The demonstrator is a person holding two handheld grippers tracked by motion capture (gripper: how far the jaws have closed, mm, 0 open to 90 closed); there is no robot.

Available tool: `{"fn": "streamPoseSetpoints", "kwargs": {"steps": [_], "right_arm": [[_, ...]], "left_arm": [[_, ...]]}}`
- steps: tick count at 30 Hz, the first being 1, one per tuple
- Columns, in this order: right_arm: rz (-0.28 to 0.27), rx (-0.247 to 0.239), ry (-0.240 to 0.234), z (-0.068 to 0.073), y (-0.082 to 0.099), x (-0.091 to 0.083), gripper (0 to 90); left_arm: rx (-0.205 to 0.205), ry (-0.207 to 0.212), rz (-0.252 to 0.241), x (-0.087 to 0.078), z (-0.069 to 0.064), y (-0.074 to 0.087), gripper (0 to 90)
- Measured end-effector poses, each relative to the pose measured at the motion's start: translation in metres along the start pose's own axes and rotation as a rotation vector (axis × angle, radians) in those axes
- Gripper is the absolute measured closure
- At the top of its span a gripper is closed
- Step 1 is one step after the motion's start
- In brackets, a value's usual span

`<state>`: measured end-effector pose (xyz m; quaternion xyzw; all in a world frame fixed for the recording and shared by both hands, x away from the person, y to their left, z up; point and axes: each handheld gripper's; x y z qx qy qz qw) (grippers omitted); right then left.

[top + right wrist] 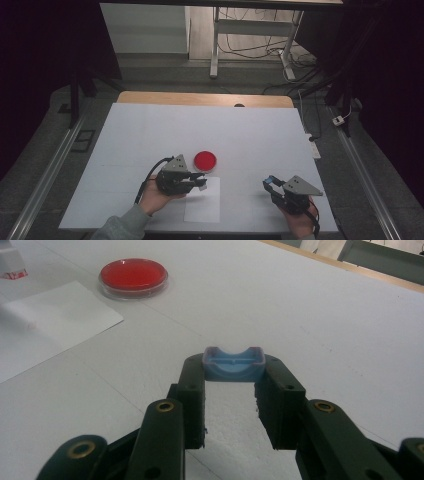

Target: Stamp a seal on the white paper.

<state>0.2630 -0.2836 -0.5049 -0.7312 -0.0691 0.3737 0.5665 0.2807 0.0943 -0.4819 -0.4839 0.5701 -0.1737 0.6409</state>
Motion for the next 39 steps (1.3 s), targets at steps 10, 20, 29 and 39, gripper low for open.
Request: {"fn": "streamPoseSetpoints", "kwargs": {"steps": [10,20,29,39], "right_arm": [[0.006,-0.001,-0.001,0.000,0.000,0.001,65.2],[0.004,0.000,-0.004,0.000,0.000,0.001,65.2],[0.004,0.001,-0.004,0.000,0.000,0.001,65.2],[0.008,-0.001,-0.003,0.000,0.000,0.001,65.2]], "left_arm": [[0.010,0.008,0.022,0.007,-0.001,0.004,75.7],[0.027,0.005,0.040,0.016,-0.001,0.010,75.7],[0.044,0.006,0.065,0.022,-0.003,0.013,75.7],[0.060,-0.004,0.080,0.027,-0.005,0.017,75.7]]}}
Point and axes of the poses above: each handheld gripper's, and its own axes: x roughly forward along the jaws, y roughly out of its underside, z roughly to its left, and after that the axes turned 3 degrees about x, right-handed
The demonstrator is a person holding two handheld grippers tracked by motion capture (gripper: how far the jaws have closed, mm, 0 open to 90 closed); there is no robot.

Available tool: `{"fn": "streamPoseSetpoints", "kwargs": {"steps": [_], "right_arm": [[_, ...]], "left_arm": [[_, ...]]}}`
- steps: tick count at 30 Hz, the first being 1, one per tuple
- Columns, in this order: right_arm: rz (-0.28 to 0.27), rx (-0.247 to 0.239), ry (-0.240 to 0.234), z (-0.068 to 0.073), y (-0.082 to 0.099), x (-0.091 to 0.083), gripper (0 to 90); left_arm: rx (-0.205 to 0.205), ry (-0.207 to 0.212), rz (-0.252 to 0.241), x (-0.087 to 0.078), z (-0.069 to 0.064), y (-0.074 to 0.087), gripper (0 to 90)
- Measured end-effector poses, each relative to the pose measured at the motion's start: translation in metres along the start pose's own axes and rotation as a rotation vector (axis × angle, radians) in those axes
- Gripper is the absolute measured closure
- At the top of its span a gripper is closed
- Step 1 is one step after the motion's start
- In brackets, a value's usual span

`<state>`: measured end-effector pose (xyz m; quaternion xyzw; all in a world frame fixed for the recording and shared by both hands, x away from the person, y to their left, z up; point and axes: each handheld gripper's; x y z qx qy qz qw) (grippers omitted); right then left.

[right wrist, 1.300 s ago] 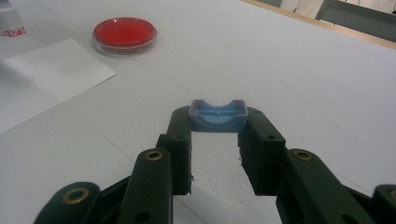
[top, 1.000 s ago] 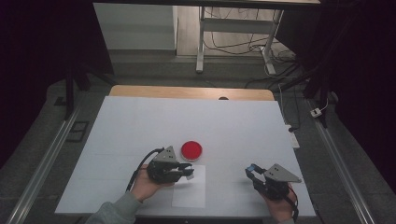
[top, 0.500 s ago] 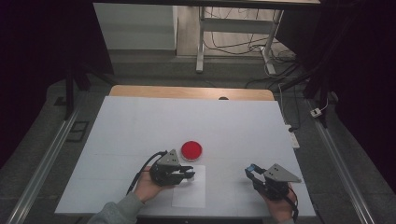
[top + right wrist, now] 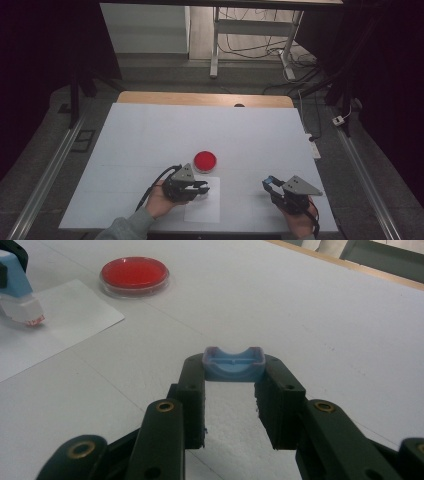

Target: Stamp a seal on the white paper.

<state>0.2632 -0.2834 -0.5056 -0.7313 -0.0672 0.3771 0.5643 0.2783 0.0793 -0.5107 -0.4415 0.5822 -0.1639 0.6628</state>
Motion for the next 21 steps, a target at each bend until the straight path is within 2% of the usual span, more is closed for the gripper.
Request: {"fn": "streamPoseSetpoints", "kwargs": {"steps": [21], "right_arm": [[-0.004,0.001,0.000,0.0000,0.0001,0.0001,65.2]], "left_arm": [[0.010,-0.011,0.011,0.0031,0.0001,0.0027,75.7]]}}
Point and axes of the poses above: each handheld gripper's, and its own axes: x roughly forward along the jaws, y roughly out of its underside, z roughly to its left, and after that the axes turned 3 degrees about x, right-handed
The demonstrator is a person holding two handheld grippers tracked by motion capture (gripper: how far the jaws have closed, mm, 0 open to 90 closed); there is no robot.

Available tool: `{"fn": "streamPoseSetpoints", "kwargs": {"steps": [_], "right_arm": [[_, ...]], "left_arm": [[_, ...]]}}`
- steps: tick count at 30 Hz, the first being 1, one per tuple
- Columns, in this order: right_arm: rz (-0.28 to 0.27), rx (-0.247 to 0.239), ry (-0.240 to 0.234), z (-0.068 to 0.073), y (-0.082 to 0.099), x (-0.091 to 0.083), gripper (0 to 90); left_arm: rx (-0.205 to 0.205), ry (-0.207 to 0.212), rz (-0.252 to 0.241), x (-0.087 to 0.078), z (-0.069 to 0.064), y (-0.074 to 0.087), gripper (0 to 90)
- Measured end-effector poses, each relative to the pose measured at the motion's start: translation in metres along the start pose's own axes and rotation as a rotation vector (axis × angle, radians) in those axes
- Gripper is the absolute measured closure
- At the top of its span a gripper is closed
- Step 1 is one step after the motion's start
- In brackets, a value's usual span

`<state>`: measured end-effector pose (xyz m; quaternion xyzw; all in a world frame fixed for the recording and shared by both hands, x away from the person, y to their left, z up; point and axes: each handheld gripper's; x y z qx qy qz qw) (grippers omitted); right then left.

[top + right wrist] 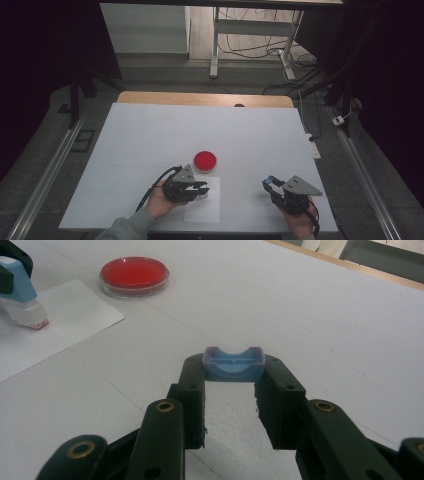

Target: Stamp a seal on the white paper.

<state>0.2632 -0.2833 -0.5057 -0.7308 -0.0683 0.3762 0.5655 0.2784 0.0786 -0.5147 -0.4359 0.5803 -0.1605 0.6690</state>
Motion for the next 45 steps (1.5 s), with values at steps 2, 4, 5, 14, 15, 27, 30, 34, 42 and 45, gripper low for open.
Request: {"fn": "streamPoseSetpoints", "kwargs": {"steps": [2,4,5,14,15,27,30,34,42,45], "right_arm": [[0.000,0.000,0.000,0.000,0.000,0.000,65.2],[0.003,-0.002,0.001,0.000,0.000,0.000,65.2],[0.001,-0.001,0.002,0.000,0.000,0.000,65.2],[-0.002,0.000,0.001,0.000,0.000,0.000,65.2],[-0.001,0.001,0.000,0.000,0.000,0.000,65.2],[0.000,0.000,0.001,0.001,0.000,0.000,65.2],[0.000,0.001,0.001,0.001,0.000,0.000,65.2],[-0.001,0.000,0.000,0.001,0.000,0.000,65.2],[0.003,-0.006,0.005,0.002,-0.001,0.000,65.2],[0.002,-0.005,0.006,0.001,-0.001,0.000,65.2]], "left_arm": [[0.007,-0.002,0.005,0.000,0.000,0.000,75.8],[0.012,-0.006,0.007,0.000,-0.001,0.000,75.8],[0.011,-0.006,0.008,0.000,-0.001,0.000,75.8],[0.007,-0.007,0.035,0.001,-0.002,-0.002,76.0],[0.009,-0.010,0.038,0.002,-0.003,-0.002,76.0],[0.040,-0.026,0.079,0.003,-0.006,-0.004,76.2],[0.039,-0.024,0.082,0.003,-0.005,-0.004,76.3],[0.046,-0.029,0.089,0.003,-0.006,-0.004,76.3],[0.067,-0.045,0.116,0.004,-0.009,-0.007,76.3],[0.092,-0.060,0.132,0.004,-0.012,-0.009,76.3]]}}
Point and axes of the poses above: each handheld gripper's, and its own axes: x roughly forward along the jaws, y roughly out of its underside, z roughly to its left, and after that the axes turned 3 degrees about x, right-handed
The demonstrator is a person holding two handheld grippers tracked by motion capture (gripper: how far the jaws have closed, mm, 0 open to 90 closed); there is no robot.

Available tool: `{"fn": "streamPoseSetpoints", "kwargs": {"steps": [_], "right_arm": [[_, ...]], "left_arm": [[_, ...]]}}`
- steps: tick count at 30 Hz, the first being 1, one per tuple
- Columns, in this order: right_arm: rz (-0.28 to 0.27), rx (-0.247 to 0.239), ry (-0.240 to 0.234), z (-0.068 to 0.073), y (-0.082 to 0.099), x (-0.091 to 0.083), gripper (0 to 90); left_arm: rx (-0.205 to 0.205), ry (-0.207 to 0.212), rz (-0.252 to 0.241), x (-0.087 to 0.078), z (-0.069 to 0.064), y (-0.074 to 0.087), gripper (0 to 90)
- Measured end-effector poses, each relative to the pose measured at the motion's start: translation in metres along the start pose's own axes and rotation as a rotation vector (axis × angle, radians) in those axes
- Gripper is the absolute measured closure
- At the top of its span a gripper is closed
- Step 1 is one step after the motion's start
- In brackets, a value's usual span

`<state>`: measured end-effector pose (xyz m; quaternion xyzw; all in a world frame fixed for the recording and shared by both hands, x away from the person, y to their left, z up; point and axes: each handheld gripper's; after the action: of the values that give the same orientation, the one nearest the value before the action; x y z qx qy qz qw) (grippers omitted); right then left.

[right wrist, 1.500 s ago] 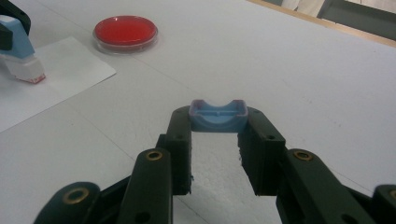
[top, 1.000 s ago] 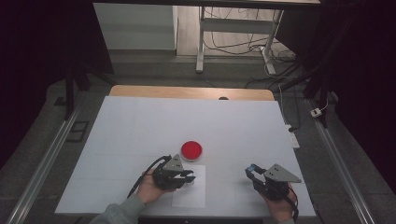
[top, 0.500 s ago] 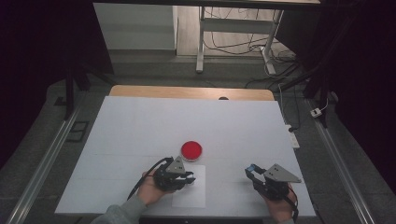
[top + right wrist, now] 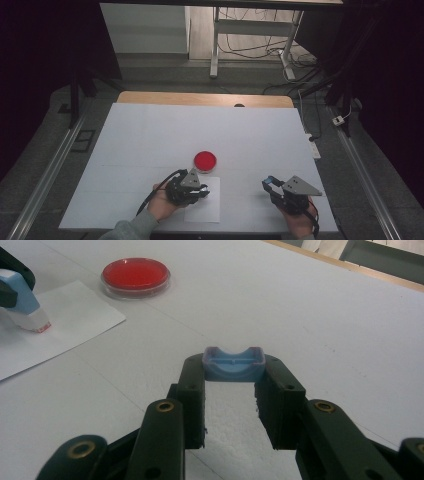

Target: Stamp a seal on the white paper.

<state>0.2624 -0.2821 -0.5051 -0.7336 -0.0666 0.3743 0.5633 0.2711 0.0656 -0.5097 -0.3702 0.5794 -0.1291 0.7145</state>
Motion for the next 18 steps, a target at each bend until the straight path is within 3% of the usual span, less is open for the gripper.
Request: {"fn": "streamPoseSetpoints", "kwargs": {"steps": [6,18], "right_arm": [[0.001,0.002,-0.007,0.0001,0.0000,0.0009,65.1],[0.000,0.004,-0.007,-0.0002,0.0003,0.0003,65.2]], "left_arm": [[0.007,-0.009,0.028,0.0005,-0.0016,-0.0044,76.3],[-0.035,0.022,-0.032,0.0004,0.0037,0.0049,76.3]]}}
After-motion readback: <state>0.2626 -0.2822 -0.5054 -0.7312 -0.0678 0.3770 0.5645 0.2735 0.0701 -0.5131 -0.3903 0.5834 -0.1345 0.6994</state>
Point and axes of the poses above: each handheld gripper's, and its own axes: x roughly forward along the jaws, y roughly out of its underside, z roughly to its left, and after that the axes turned 3 degrees about x, right-handed
